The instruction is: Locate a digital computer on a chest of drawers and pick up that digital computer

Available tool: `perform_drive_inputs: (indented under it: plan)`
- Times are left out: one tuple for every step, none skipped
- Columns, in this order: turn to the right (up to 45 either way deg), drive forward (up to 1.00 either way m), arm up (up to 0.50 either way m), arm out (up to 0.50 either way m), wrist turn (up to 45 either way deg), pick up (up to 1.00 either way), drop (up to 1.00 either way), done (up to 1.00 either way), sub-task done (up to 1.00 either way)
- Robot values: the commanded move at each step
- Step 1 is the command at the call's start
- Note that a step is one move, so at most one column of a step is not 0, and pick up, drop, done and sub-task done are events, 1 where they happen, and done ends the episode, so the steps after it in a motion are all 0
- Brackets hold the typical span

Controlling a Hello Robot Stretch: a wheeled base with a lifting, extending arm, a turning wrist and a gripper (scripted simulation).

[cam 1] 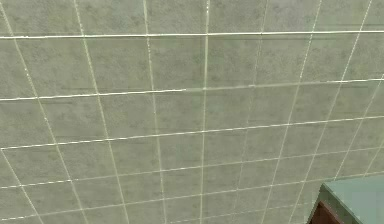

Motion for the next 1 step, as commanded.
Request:
perform_drive_inputs:
  plan:
    - [0.0, 0.0, 0.0, 0.0, 0.0, 1.0, 0.0, 0.0, 0.0]
